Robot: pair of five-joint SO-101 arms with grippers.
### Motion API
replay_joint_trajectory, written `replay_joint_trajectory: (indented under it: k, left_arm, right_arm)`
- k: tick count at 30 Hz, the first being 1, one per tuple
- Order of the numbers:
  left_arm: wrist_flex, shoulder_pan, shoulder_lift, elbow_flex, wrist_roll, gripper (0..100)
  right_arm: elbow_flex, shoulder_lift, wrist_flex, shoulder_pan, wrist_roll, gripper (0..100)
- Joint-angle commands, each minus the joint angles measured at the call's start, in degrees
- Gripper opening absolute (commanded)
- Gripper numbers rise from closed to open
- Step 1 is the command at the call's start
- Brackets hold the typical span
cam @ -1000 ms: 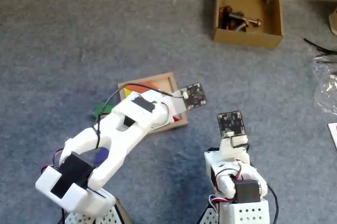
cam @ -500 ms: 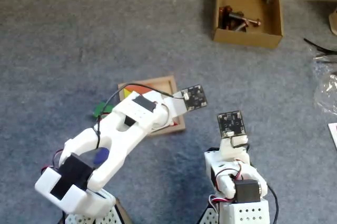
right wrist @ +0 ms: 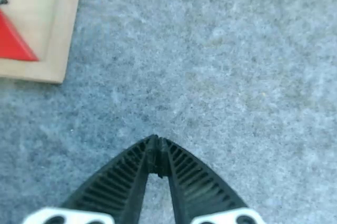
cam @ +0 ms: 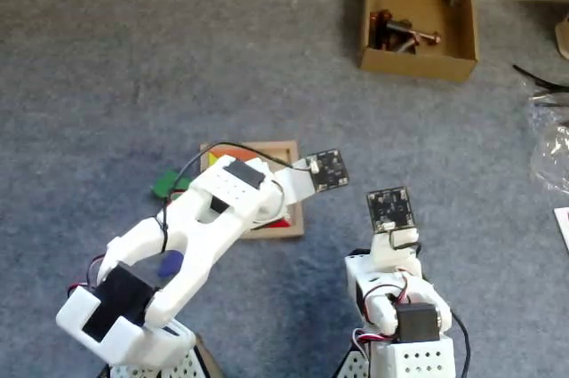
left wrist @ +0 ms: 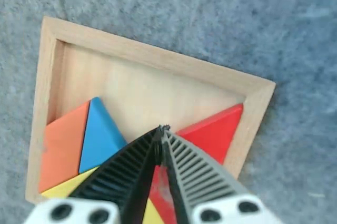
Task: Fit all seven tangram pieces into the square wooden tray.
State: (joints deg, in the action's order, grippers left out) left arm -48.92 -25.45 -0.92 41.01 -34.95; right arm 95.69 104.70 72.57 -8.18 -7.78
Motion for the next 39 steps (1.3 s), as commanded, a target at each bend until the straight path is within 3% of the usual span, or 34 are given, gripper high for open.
replay_joint_trajectory:
  k: [1,13,21,39]
  left_arm:
    - [-3.96,-0.48,0.13,0.04,0.53,1]
    - [-8.18,-0.57,0.13,0.22,0.53,1]
    - [-8.26,-4.26,-0.66,-0.84,0.53,1]
    - [-17.93,-0.13,-5.05,-12.35,0.79,1]
  right_arm:
    - [6.73,0.48,-1.01,-0.57,0.44,0.5]
    - [6.73,0.48,-1.01,-0.57,0.44,0.5]
    - [6.73,0.48,-1.01,-0.57,0.44,0.5]
    - [6.73,0.48,-1.01,-0.57,0.44,0.5]
